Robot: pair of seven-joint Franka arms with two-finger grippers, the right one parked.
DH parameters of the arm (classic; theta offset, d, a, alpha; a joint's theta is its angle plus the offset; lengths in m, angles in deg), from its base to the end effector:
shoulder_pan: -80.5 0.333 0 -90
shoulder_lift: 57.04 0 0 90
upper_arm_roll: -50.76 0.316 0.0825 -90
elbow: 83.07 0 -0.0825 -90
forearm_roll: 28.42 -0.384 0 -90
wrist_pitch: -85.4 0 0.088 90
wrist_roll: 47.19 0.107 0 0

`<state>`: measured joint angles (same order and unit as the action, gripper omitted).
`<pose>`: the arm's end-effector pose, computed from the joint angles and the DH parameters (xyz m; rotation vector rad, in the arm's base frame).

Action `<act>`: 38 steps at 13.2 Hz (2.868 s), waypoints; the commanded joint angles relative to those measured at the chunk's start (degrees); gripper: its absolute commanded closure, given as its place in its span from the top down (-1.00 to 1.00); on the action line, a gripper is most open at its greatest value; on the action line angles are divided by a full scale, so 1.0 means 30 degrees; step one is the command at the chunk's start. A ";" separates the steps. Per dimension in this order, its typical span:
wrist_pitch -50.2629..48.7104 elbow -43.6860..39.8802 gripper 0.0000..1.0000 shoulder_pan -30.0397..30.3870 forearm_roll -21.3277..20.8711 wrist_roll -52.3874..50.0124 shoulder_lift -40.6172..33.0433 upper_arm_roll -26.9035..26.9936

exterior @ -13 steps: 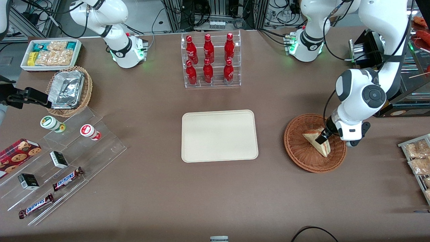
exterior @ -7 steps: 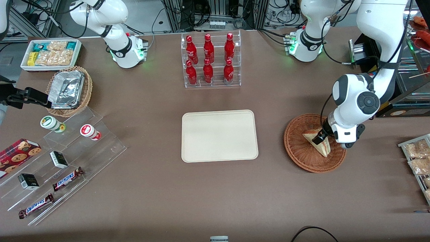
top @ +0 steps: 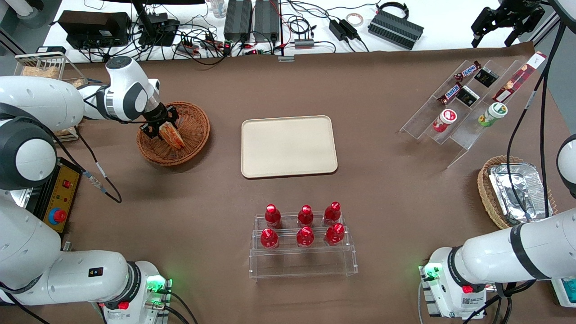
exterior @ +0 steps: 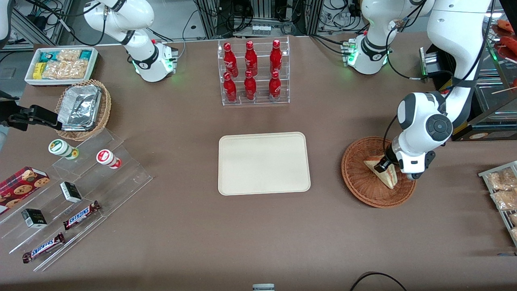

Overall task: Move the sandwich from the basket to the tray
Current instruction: 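Lift the sandwich and carry it with the left gripper over the beige tray, then lower the sandwich onto the tray and open the left gripper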

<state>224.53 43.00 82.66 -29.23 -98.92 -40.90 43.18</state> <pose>0.5474 -0.0521 0.2505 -2.8914 -1.2251 0.0914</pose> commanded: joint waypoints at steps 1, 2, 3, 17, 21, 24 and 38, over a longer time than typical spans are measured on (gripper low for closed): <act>-0.0085 0.0017 -1.00 0.0103 -0.0316 0.0746 -0.0341 -0.0082; -0.0435 -0.0070 -1.00 0.0103 -0.0316 0.0778 -0.0574 -0.0082; -0.0815 -0.0216 -1.00 0.0103 -0.0287 0.1098 -0.0808 -0.0111; -0.9550 -0.9759 -1.00 -0.5132 -0.0315 0.2869 0.2607 -0.2923; -0.9433 -1.3160 -1.00 -0.8150 -0.0867 -0.0735 0.5920 -0.2865; -0.8617 -1.4629 -1.00 -0.9910 -0.2336 -0.3609 0.7651 -0.2865; -0.7089 -1.6946 0.98 -1.2406 -0.3539 -0.7220 1.0556 -0.2631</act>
<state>203.18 -6.05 46.25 -38.47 -118.68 -10.19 34.74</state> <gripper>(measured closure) 0.811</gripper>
